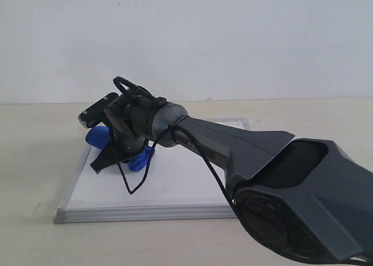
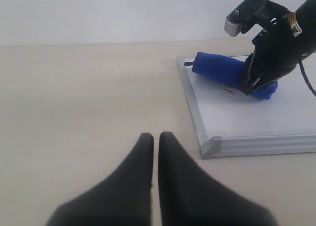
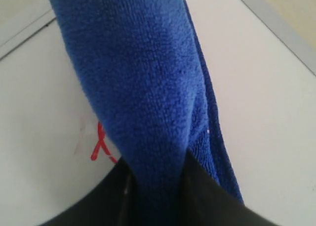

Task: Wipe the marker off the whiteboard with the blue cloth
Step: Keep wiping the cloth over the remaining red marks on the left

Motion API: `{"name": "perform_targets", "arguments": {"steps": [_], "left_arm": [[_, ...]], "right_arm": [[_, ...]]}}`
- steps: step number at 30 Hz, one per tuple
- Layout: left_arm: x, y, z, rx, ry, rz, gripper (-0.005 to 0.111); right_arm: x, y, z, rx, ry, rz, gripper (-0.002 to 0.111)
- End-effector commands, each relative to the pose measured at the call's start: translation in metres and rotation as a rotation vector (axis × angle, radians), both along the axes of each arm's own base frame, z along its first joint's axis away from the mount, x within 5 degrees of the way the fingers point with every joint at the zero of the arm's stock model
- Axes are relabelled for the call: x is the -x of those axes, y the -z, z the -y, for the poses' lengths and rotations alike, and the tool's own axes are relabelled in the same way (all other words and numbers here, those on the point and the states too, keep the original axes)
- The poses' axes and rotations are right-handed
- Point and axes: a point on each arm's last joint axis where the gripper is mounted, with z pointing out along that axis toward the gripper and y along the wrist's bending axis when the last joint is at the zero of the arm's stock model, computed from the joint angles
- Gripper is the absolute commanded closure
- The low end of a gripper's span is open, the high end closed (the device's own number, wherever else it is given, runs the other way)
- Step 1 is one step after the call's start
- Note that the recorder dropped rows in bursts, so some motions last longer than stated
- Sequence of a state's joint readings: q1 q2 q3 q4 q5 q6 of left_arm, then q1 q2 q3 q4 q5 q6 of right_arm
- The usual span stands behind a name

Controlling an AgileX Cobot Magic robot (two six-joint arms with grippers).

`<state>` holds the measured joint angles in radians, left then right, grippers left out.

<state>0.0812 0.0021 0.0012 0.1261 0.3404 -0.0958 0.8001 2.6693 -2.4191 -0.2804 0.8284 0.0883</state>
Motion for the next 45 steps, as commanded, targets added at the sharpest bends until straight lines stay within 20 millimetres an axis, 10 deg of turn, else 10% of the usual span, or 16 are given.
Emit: {"name": "perform_targets", "arguments": {"steps": [1, 9, 19, 31, 42, 45], "left_arm": [[0.000, -0.001, 0.001, 0.006, 0.006, 0.006, 0.103], [0.000, -0.001, 0.001, 0.006, 0.006, 0.006, 0.103], [0.000, -0.001, 0.001, 0.006, 0.006, 0.006, 0.103], [0.000, -0.001, 0.001, 0.006, 0.006, 0.006, 0.103], [0.000, -0.001, 0.001, 0.006, 0.006, 0.006, 0.103], [0.000, -0.001, 0.001, 0.006, 0.006, 0.006, 0.103]], "right_arm": [[0.005, 0.002, -0.008, -0.098, -0.014, -0.071, 0.109], [0.017, 0.000, -0.022, -0.232, -0.120, -0.191, 0.109], [-0.028, 0.022, 0.029, 0.015, 0.130, 0.001, 0.109], [0.019, 0.018, -0.032, -0.193, -0.205, -0.104, 0.109], [-0.046, 0.017, 0.034, -0.190, 0.082, -0.024, 0.109], [-0.043, 0.014, 0.026, -0.255, 0.083, -0.020, 0.109]]}}
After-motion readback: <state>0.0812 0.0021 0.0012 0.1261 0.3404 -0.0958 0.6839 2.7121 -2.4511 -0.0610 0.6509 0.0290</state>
